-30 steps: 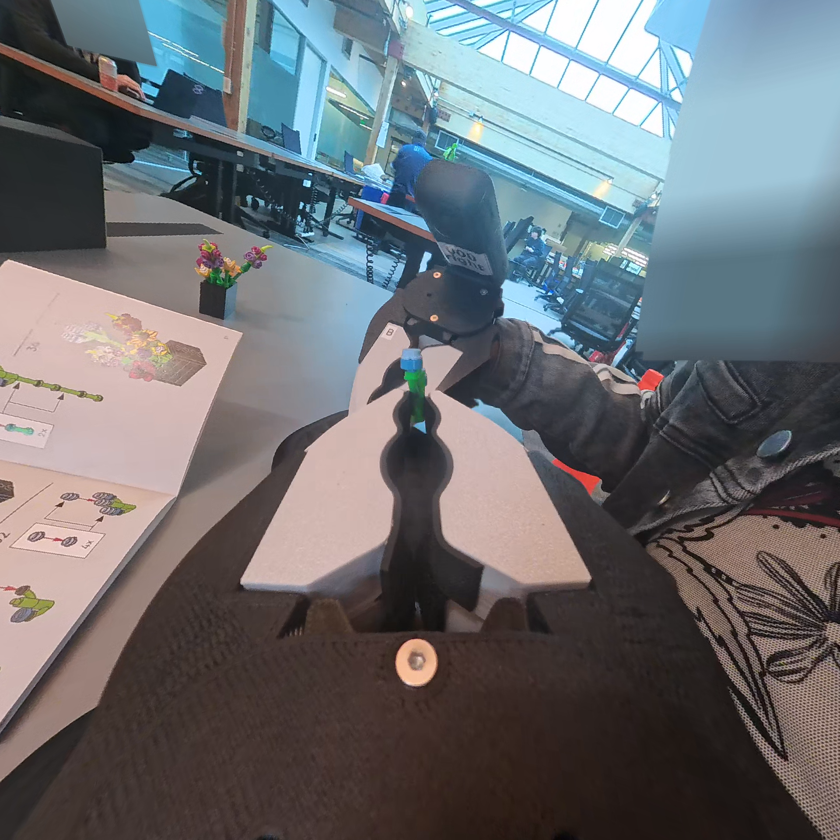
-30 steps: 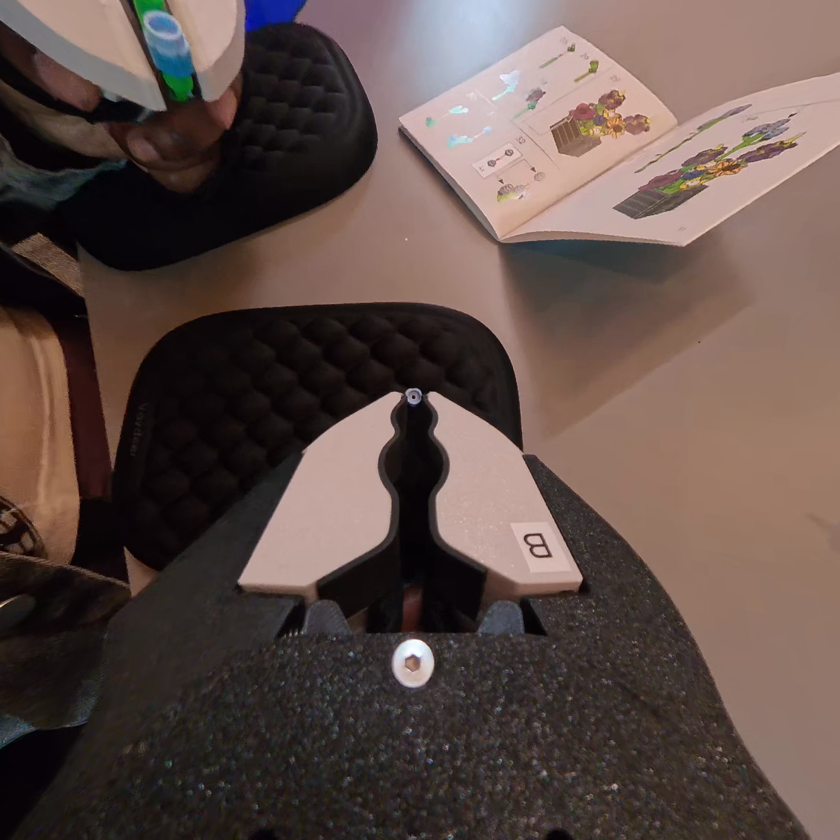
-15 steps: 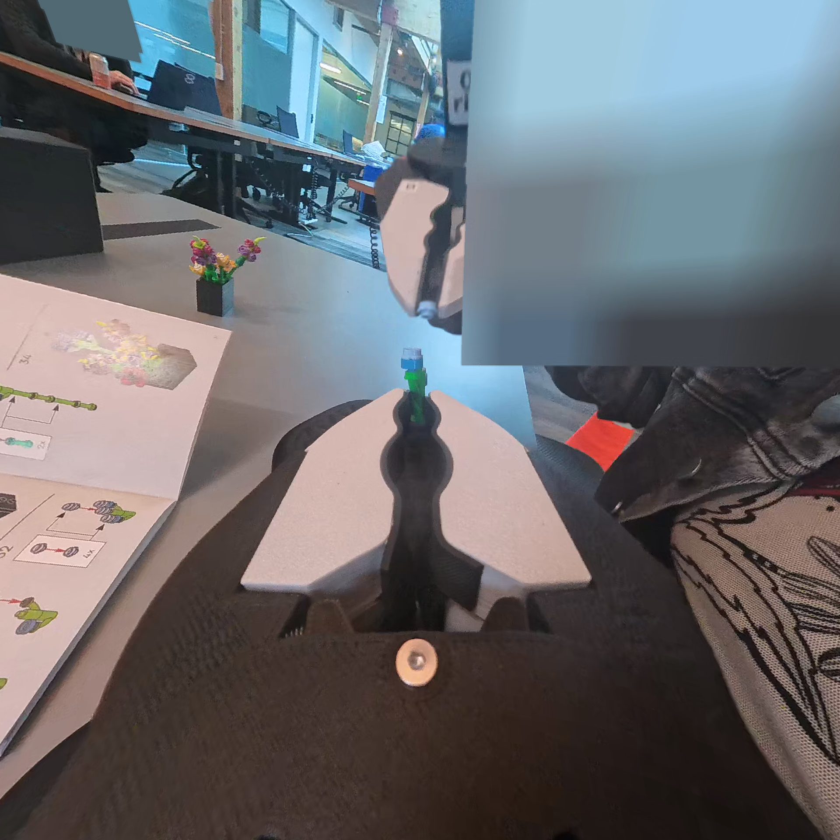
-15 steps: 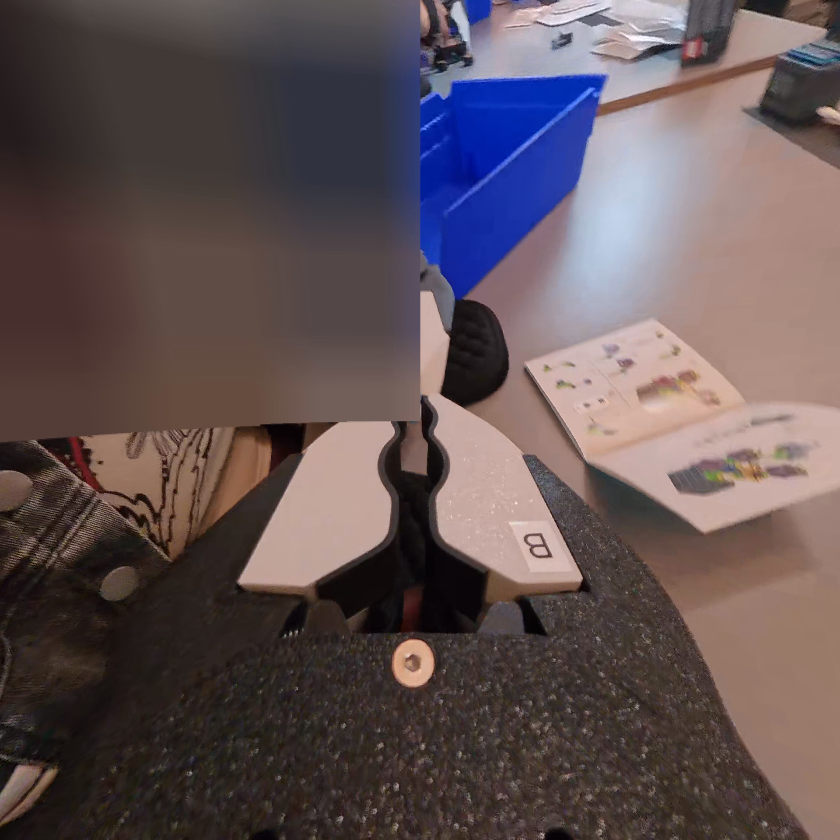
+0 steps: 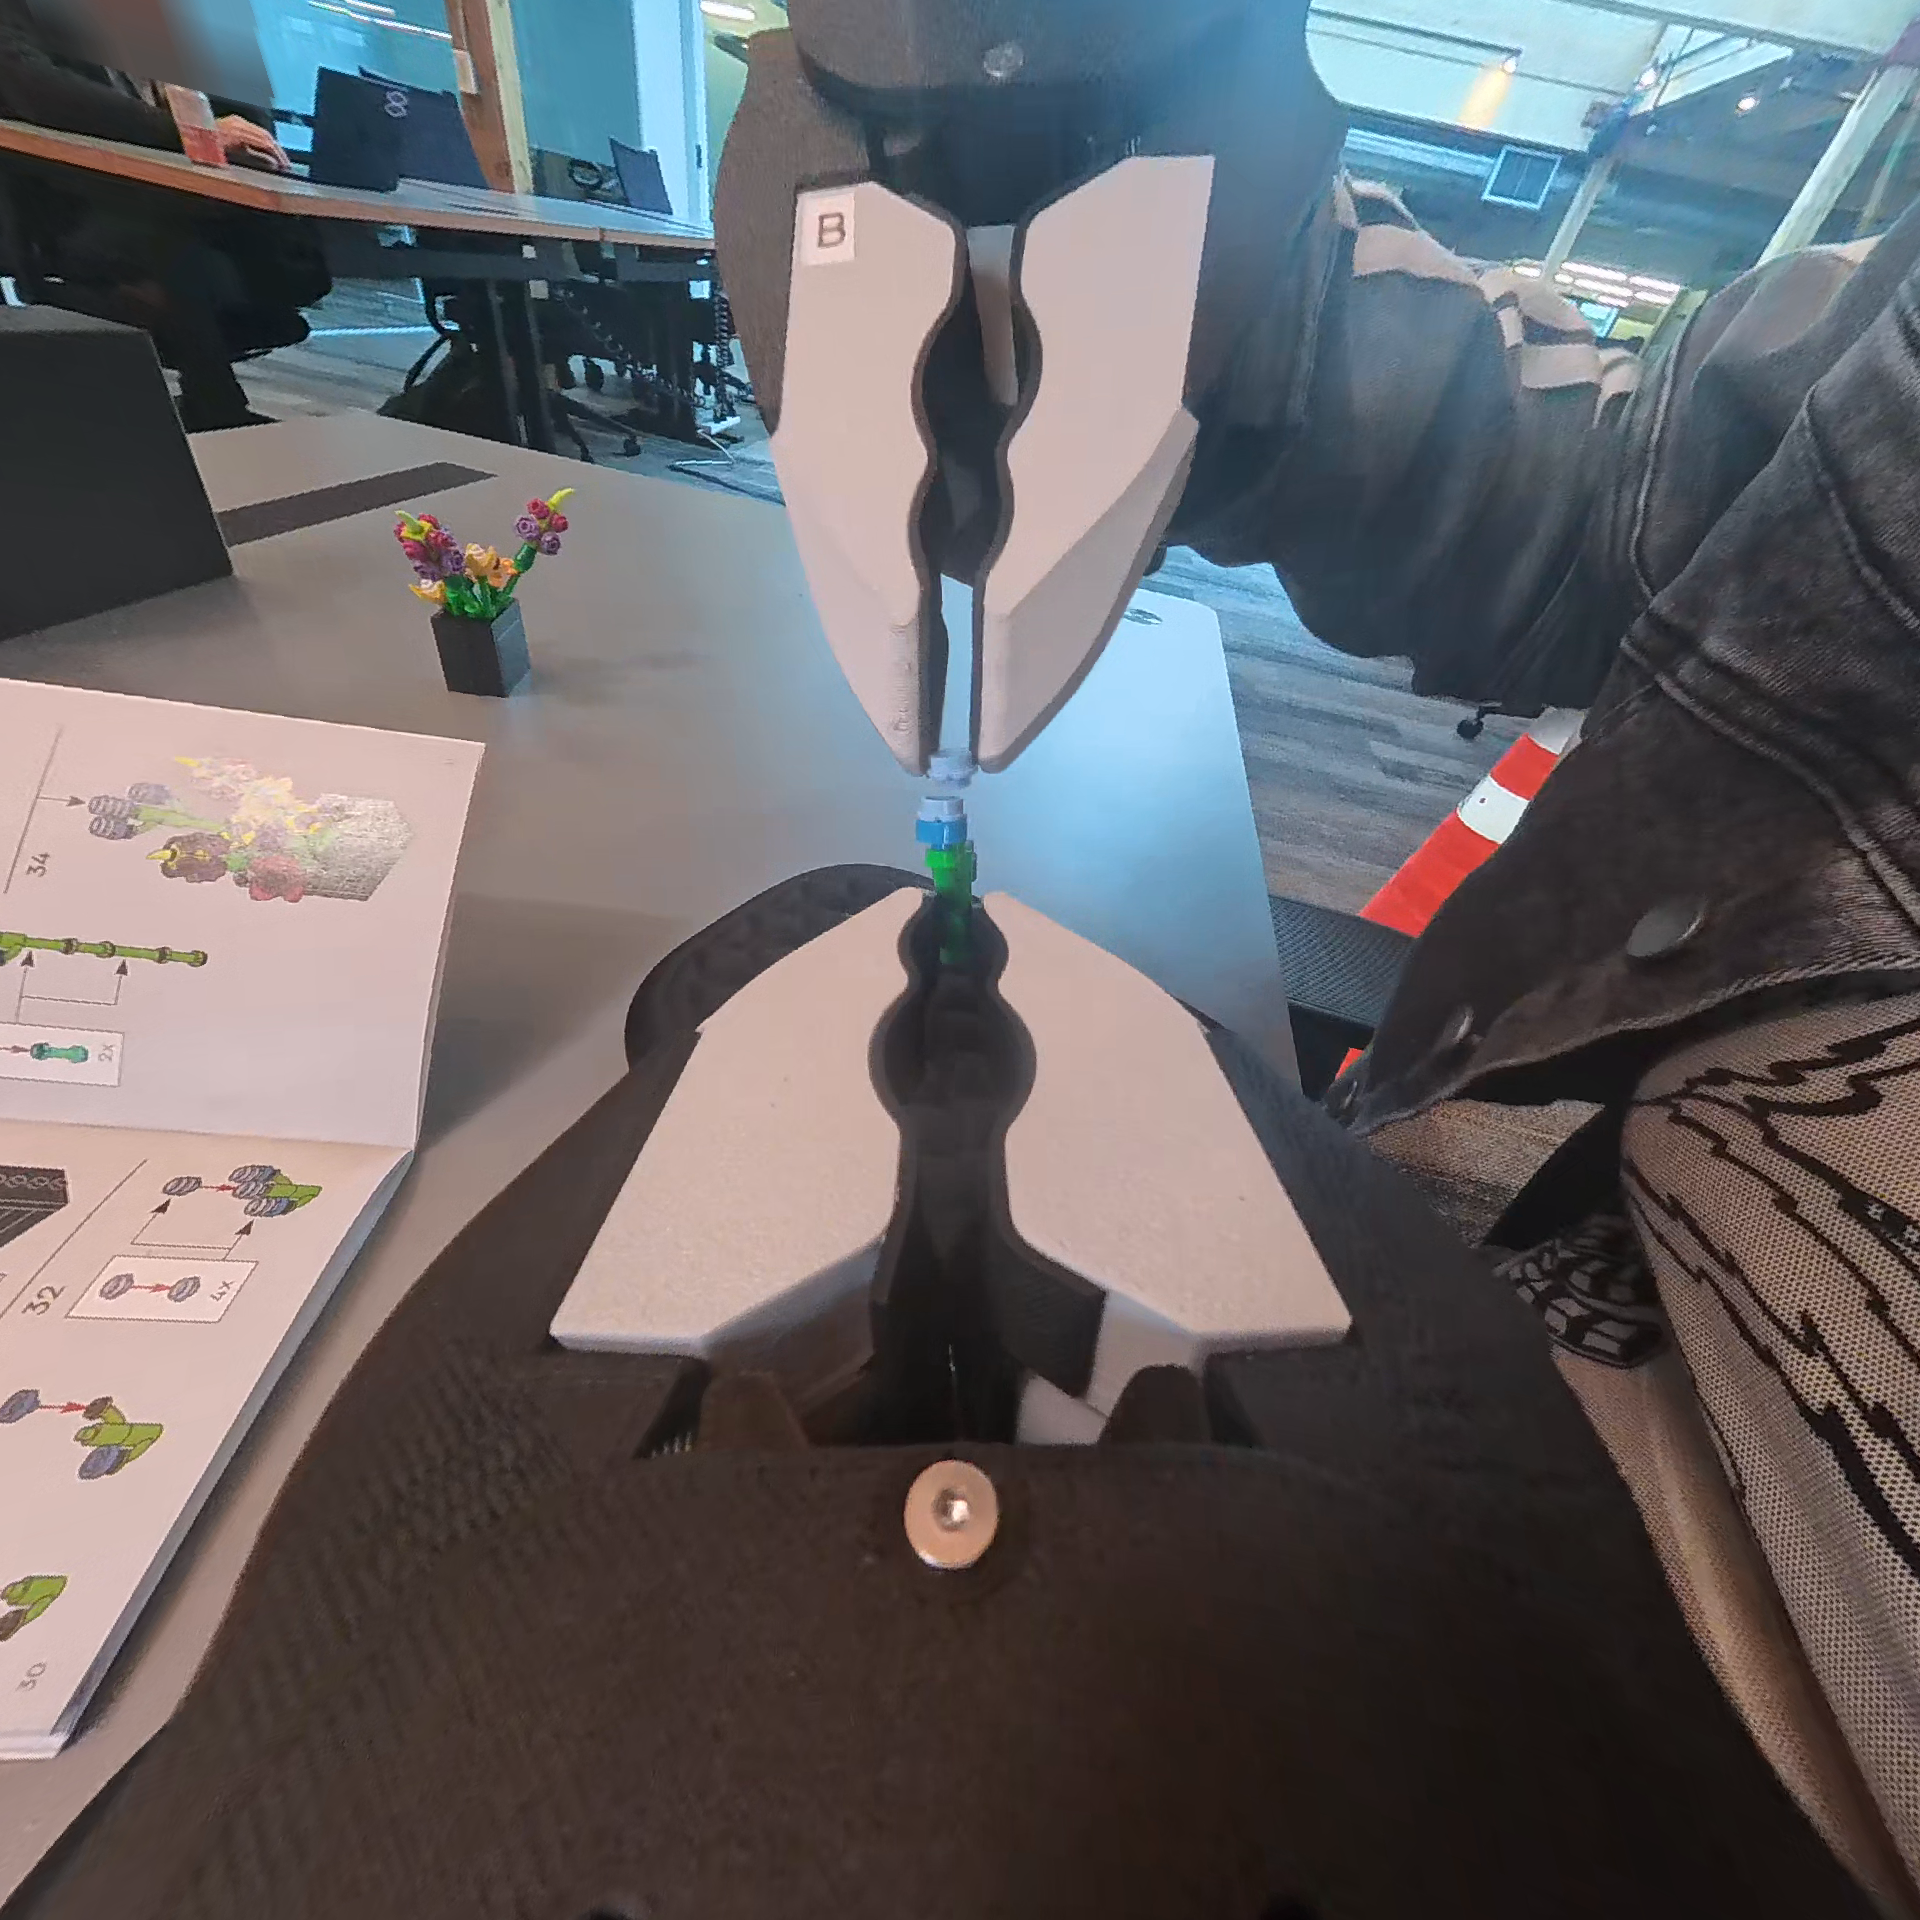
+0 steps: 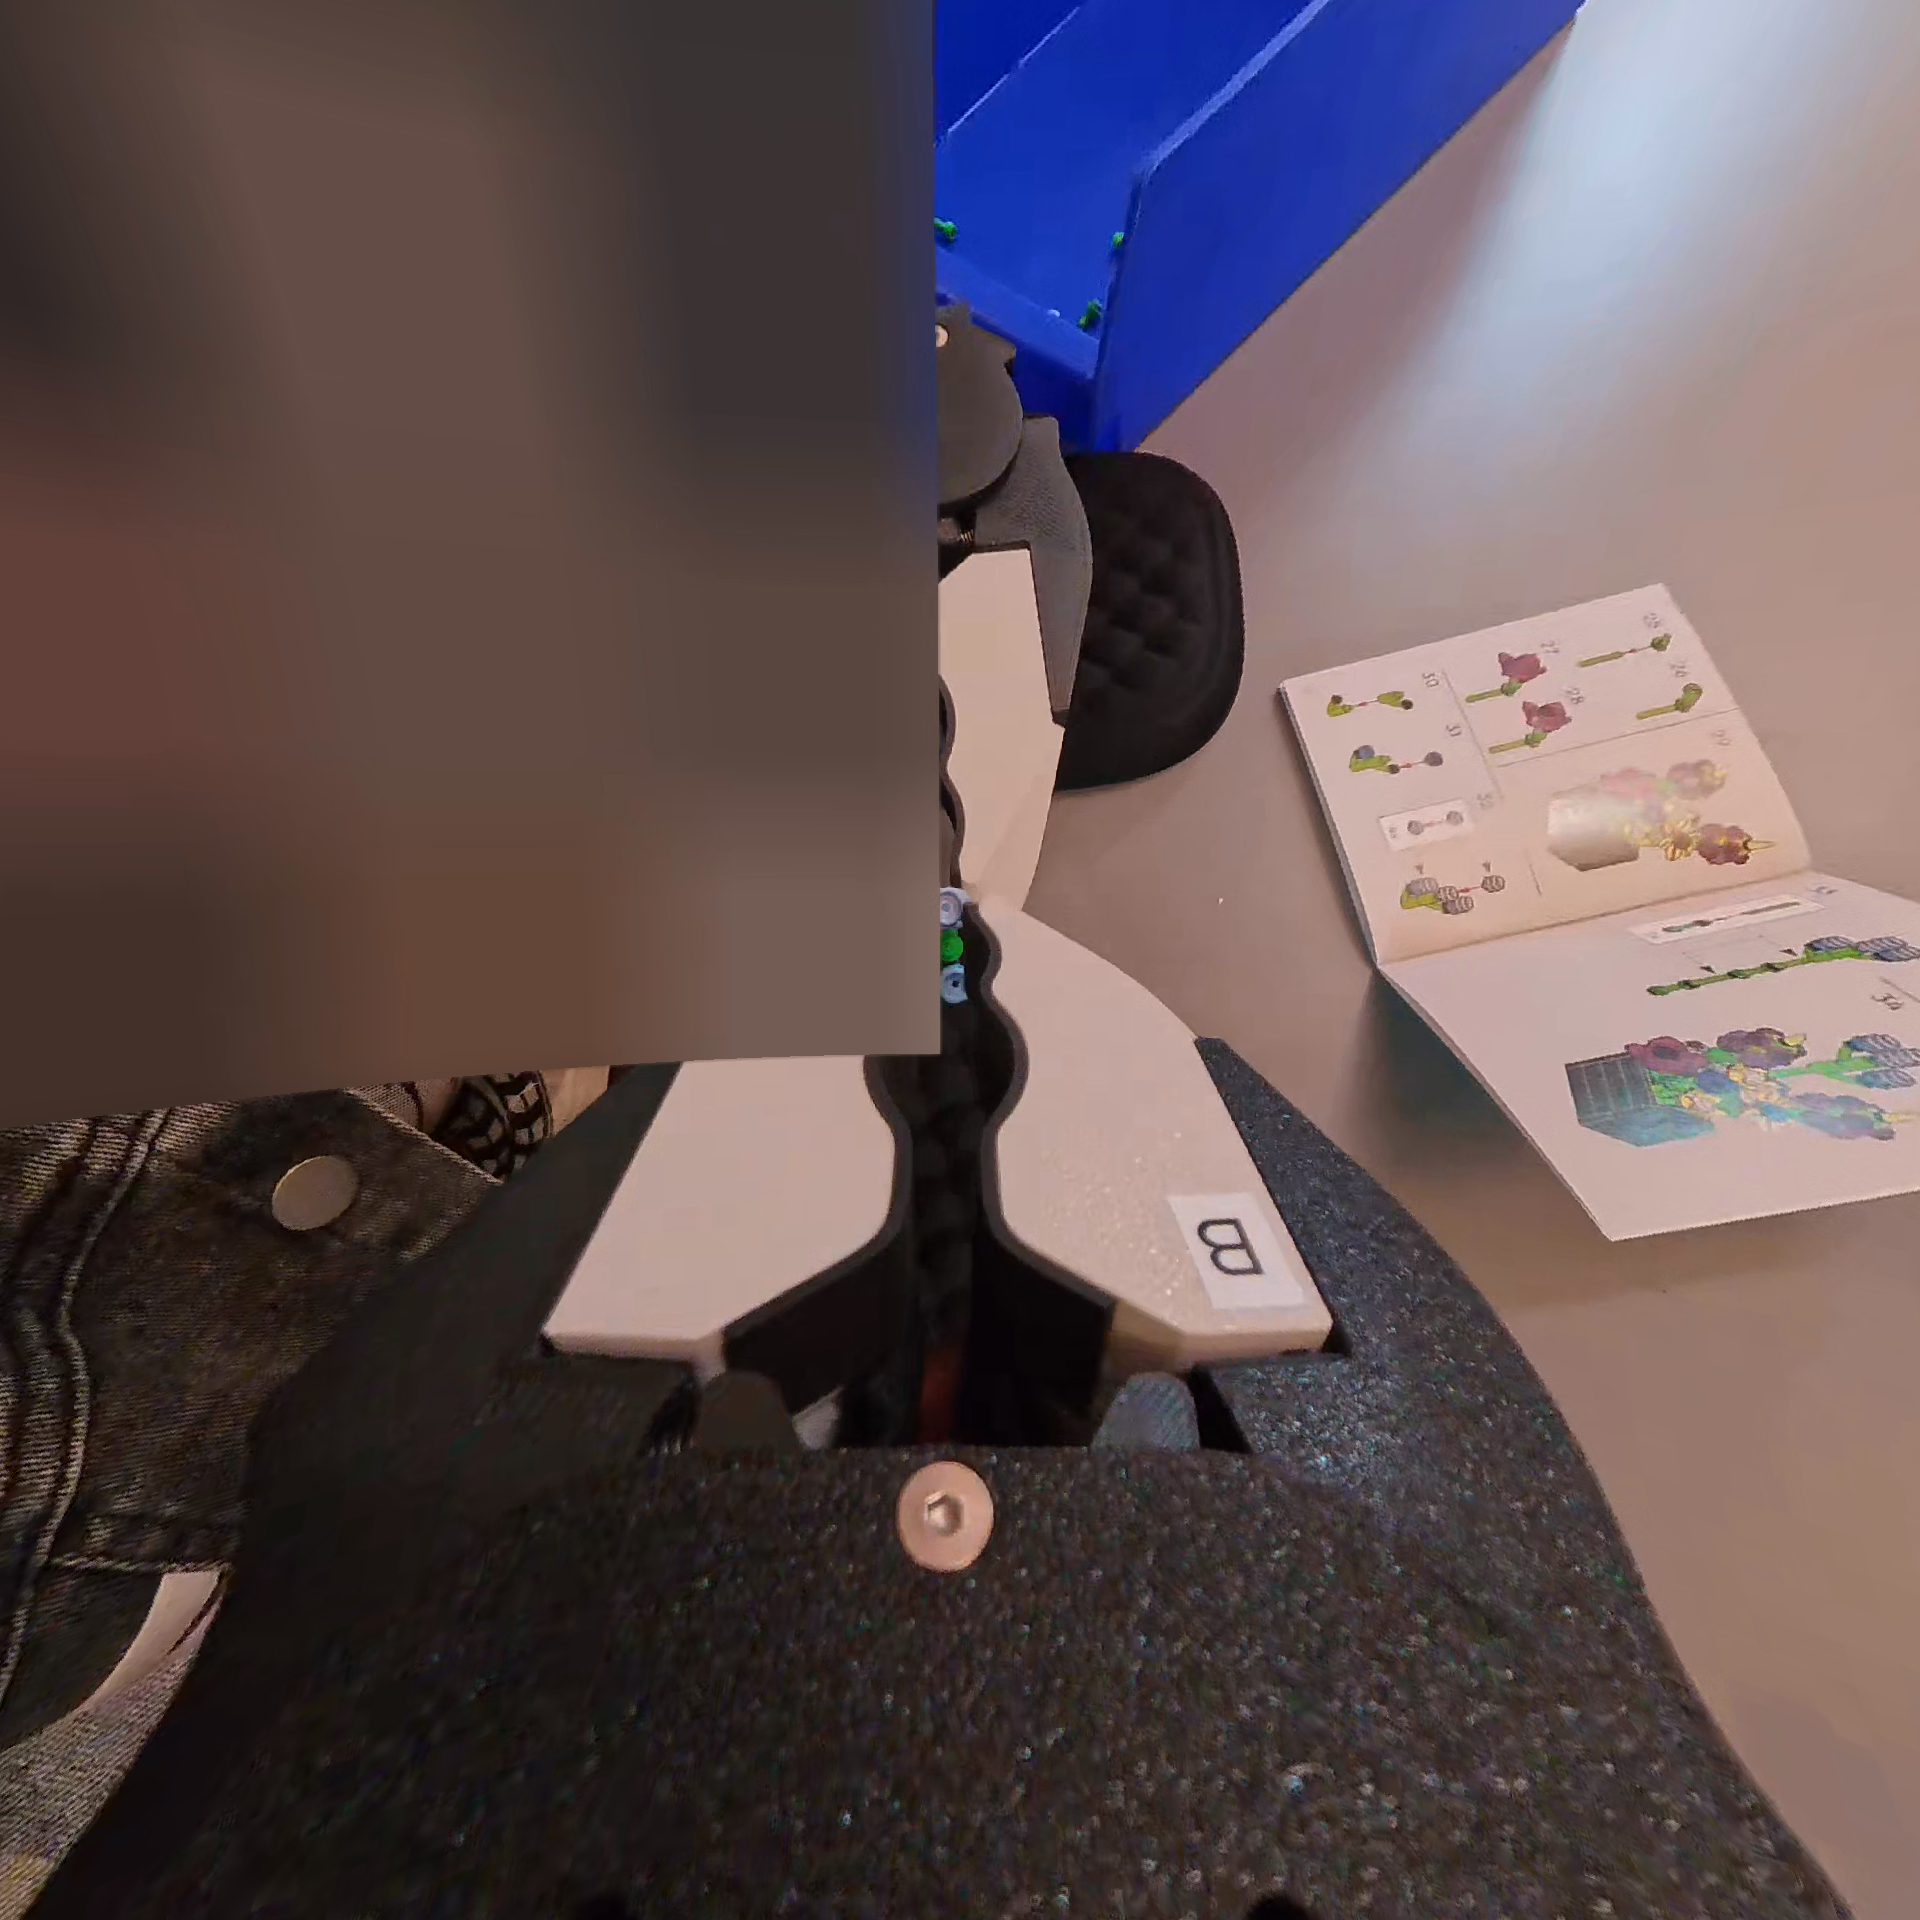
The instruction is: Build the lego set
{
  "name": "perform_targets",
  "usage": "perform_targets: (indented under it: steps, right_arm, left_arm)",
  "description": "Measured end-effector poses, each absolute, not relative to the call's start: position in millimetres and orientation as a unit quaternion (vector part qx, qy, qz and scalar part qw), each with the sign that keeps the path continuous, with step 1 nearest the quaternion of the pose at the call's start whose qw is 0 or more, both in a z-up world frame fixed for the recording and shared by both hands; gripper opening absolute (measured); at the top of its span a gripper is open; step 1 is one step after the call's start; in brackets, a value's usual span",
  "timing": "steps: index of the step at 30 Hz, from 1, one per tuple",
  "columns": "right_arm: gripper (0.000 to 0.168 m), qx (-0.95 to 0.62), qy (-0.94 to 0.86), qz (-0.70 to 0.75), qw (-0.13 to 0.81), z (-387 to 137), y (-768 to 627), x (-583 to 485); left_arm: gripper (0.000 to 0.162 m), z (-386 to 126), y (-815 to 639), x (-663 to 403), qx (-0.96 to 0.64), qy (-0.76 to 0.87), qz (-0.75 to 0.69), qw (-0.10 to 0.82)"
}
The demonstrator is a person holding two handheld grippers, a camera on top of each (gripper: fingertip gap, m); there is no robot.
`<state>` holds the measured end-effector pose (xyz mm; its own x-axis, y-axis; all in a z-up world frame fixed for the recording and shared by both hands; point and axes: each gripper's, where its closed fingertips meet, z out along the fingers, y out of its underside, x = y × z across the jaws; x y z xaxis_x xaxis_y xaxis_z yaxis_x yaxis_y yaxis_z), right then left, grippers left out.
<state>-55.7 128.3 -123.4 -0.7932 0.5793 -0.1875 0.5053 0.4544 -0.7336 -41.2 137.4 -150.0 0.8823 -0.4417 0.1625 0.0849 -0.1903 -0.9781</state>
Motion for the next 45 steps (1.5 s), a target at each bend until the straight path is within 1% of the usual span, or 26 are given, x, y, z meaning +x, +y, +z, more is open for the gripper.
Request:
perform_targets:
  steps: [20,23,29,35,40,45]
  right_arm:
    - [0.005,-0.311,-0.851,0.416,0.082,-125.7,126.9,-57.8]
    - [0.005,-0.309,-0.843,0.432,0.087,-125.1,126.2,-57.6]
    - [0.006,-0.318,-0.791,0.514,0.098,-118.9,123.6,-63.3]
    - [0.005,-0.340,-0.741,0.573,0.082,-117.1,123.3,-64.5]
    - [0.005,-0.345,-0.733,0.580,0.085,-118.5,122.2,-62.8]
    - [0.005,-0.341,-0.759,0.546,0.093,-122.7,123.7,-59.3]
  left_arm:
    - [0.006,-149.9,137.0,-40.7,-0.741,0.123,-0.210,0.626]
    - [0.006,-149.6,136.7,-40.4,-0.740,0.123,-0.212,0.626]
    - [0.006,-143.7,135.1,-44.9,-0.726,0.108,-0.230,0.639]
    - [0.006,-142.3,134.8,-46.5,-0.723,0.102,-0.234,0.642]
    - [0.006,-143.6,135.1,-45.6,-0.726,0.105,-0.231,0.639]
    - [0.006,-148.1,136.5,-43.1,-0.737,0.112,-0.226,0.627]
